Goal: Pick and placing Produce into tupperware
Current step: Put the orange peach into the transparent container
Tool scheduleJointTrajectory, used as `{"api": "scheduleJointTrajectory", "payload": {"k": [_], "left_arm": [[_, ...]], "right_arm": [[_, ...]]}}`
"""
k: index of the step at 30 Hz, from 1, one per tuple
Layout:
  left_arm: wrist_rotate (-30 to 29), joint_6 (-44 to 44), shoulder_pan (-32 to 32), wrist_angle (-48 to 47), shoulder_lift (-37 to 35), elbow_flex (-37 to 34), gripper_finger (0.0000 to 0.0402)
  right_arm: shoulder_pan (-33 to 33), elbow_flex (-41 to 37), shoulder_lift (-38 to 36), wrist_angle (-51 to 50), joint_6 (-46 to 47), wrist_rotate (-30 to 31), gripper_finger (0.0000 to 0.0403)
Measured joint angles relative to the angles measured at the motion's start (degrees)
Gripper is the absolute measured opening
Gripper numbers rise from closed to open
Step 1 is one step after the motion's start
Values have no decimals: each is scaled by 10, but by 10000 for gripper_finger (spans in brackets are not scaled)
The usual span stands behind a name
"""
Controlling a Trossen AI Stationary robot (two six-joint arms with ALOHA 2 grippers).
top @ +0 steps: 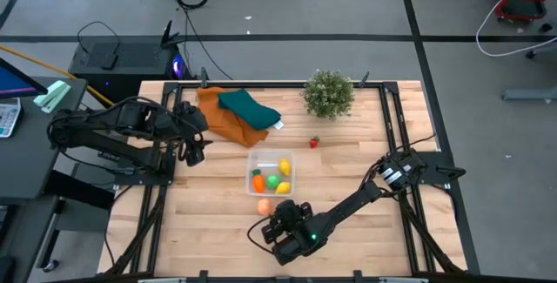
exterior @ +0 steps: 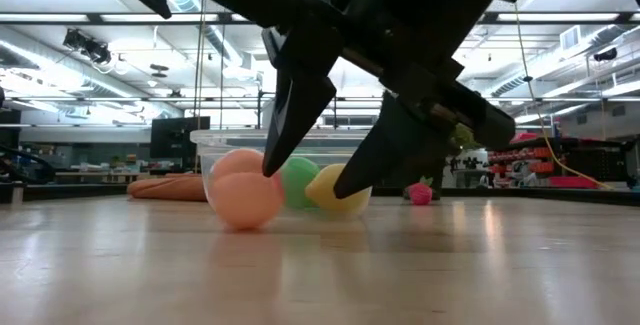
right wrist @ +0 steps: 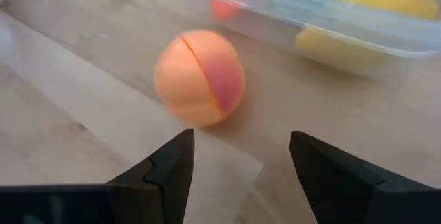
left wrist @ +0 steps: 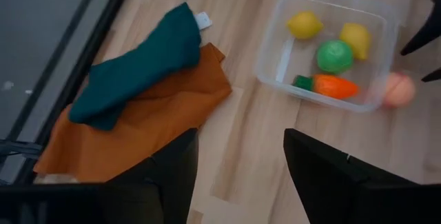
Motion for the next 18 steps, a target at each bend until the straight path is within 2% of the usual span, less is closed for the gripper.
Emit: {"api": "scheduleJointTrajectory", "payload": {"k": [7, 12, 18], "left_arm": [[17, 0, 0, 1, 0, -1, 220], [17, 1, 0, 1, 0, -1, 218], [25, -4, 0, -9, 0, -1, 222]], "right_arm": [[2, 0, 0, 6, 10, 0, 204], [-13, 0, 0, 52, -36, 3, 204], [-11, 0, -1, 72, -48, -13, 204]]}}
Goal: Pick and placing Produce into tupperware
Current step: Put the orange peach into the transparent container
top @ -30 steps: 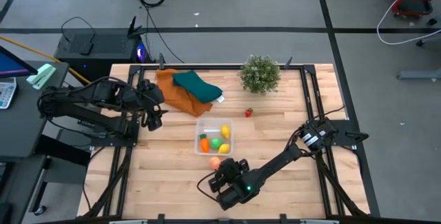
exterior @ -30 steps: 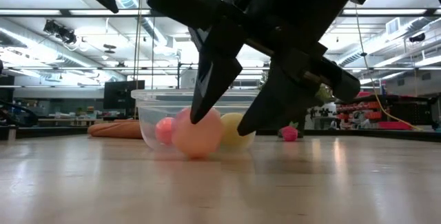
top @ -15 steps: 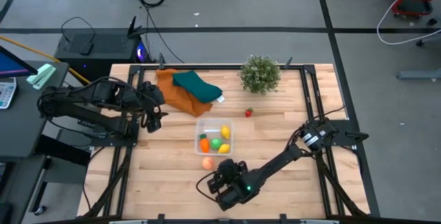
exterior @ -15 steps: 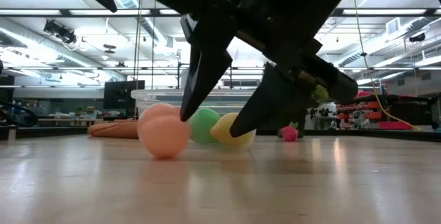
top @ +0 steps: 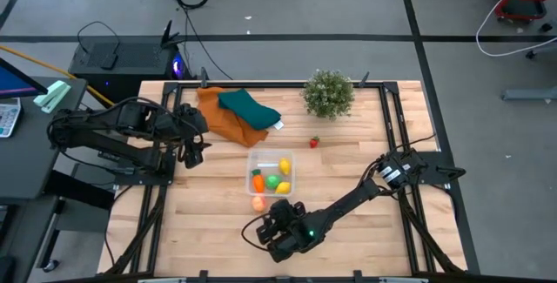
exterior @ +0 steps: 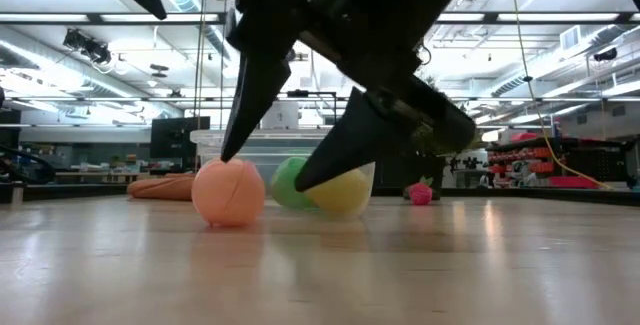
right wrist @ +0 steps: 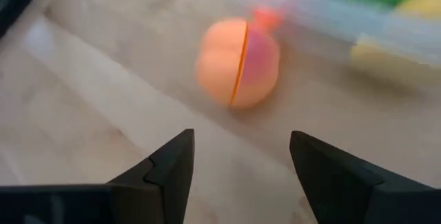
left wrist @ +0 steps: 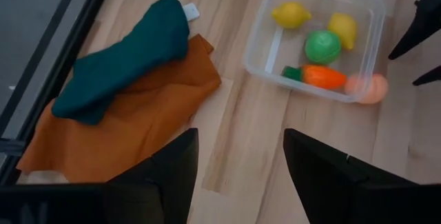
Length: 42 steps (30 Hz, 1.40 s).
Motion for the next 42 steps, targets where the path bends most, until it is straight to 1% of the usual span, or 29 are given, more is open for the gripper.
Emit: {"api": "scheduleJointTrajectory", "payload": {"k": [3, 6, 9, 13, 16, 20, 23, 26, 29, 33, 35, 37, 39, 42], "left_arm": [[2, -28, -1, -18, 0, 0, 220], [2, -73, -11, -37, -1, 0, 218], [2, -133, -35, -45, -1, 0, 218], [-3, -222, -89, -43, -1, 0, 218], [-36, -310, -145, -36, 0, 0, 214], [-116, -454, -236, -14, 17, -1, 207], [-180, -536, -298, 9, 55, -1, 203], [-211, -591, -331, 24, 113, -1, 199], [-213, -626, -345, 65, 181, -1, 195], [-210, -658, -349, 160, 269, -1, 191], [-196, -687, -349, 208, 308, -1, 189], [-183, -718, -354, 251, 341, -1, 186], [-183, -754, -362, 290, 367, -1, 182], [-186, -808, -379, 315, 401, -1, 173]], "right_arm": [[15, 0, 0, -1, 3, -38, 200], [42, 0, 0, -13, 36, -74, 193], [73, 0, 0, -49, 93, -89, 186], [118, 0, -3, -106, 154, -91, 181], [152, 0, -4, -156, 189, -91, 181], [193, 1, -4, -240, 250, -91, 181], [216, 1, -4, -323, 319, -92, 181], [234, 1, -4, -407, 365, -95, 181], [245, 0, -4, -468, 389, -94, 181], [251, 0, -5, -476, 404, -82, 181], [254, 0, -8, -477, 405, -75, 181], [258, 0, -11, -480, 405, -69, 181], [263, 0, -11, -489, 403, -66, 181], [273, 0, -11, -505, 402, -66, 181]]}}
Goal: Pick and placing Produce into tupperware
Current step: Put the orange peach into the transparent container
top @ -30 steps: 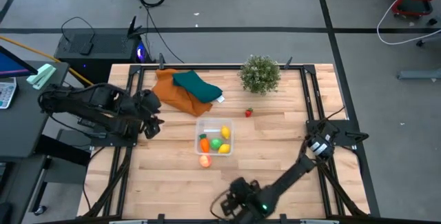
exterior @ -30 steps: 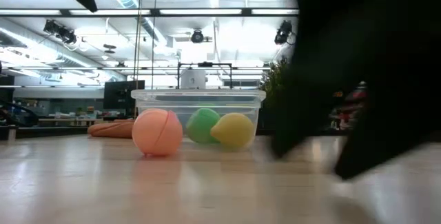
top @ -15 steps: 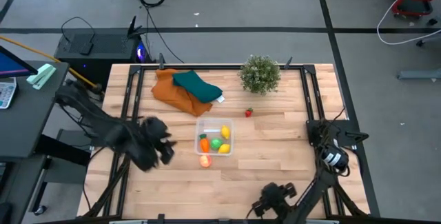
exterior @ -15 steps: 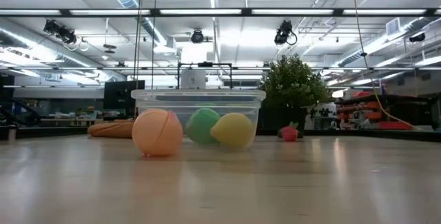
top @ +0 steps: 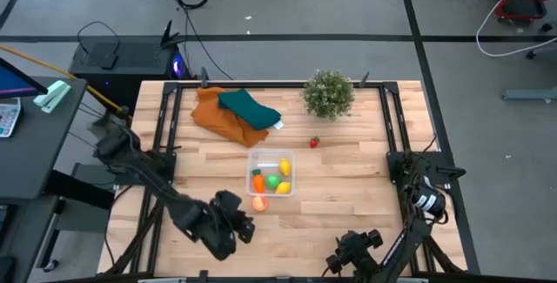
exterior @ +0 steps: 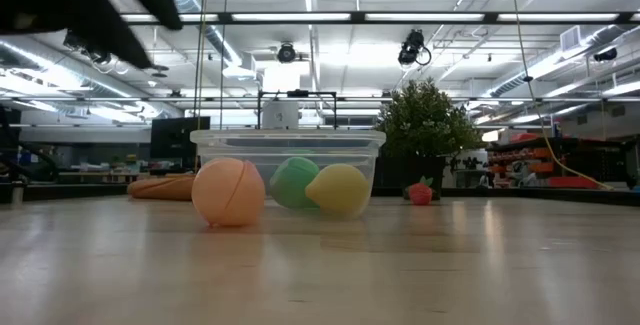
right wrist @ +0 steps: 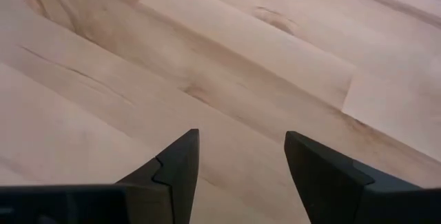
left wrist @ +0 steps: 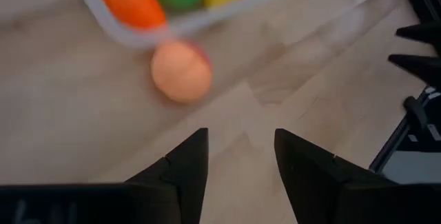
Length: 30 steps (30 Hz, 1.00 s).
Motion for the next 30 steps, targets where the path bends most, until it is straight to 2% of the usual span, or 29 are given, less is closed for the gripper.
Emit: {"api": "scheduleJointTrajectory", "payload": {"k": [5, 8, 21, 30], "left_arm": [[-23, -61, -27, 4, 41, 0, 157], [-40, -62, -39, 22, 56, 0, 150], [-11, -72, -36, 35, 77, 0, 160], [-12, 3, -29, 40, 77, 0, 157]], "right_arm": [[16, 0, 0, -1, -1, -1, 181], [21, 0, 0, -1, -1, -1, 181], [20, 0, -9, -1, 1, -2, 181], [19, 0, -9, 1, 1, 2, 181]]}}
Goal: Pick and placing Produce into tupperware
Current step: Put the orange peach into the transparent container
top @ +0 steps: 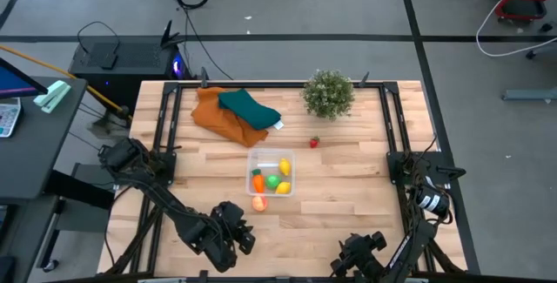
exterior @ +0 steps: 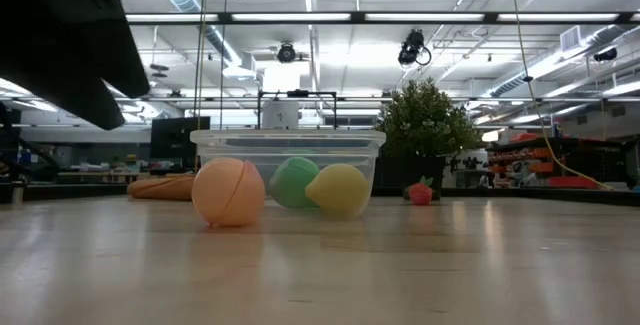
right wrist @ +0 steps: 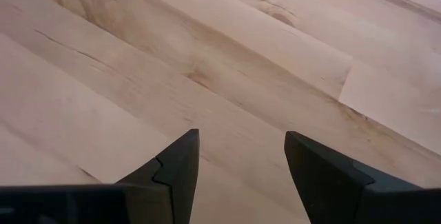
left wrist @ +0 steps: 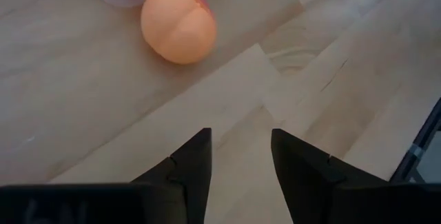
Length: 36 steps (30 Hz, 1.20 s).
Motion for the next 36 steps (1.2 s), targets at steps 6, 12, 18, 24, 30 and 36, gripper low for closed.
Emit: {"api": "scheduleJointTrajectory", "payload": {"k": [6, 12, 18, 24, 30, 36], "left_arm": [[3, 44, 6, 5, 0, 0, 150], [19, 32, 9, 5, 10, 1, 150], [0, -25, -7, 10, 45, 0, 194], [-9, -80, -12, 11, 73, 0, 274], [-80, -74, -12, 52, 100, 0, 358], [-145, -75, -13, 60, 138, 2, 383]], "right_arm": [[0, 0, 0, 3, 0, 0, 181], [0, 0, 0, 6, 1, 0, 181], [0, 0, 0, 10, 1, -1, 181], [0, 0, 0, 13, 2, -13, 181], [0, 0, 0, 17, 1, -17, 181], [0, 0, 0, 18, -9, -31, 181]]}}
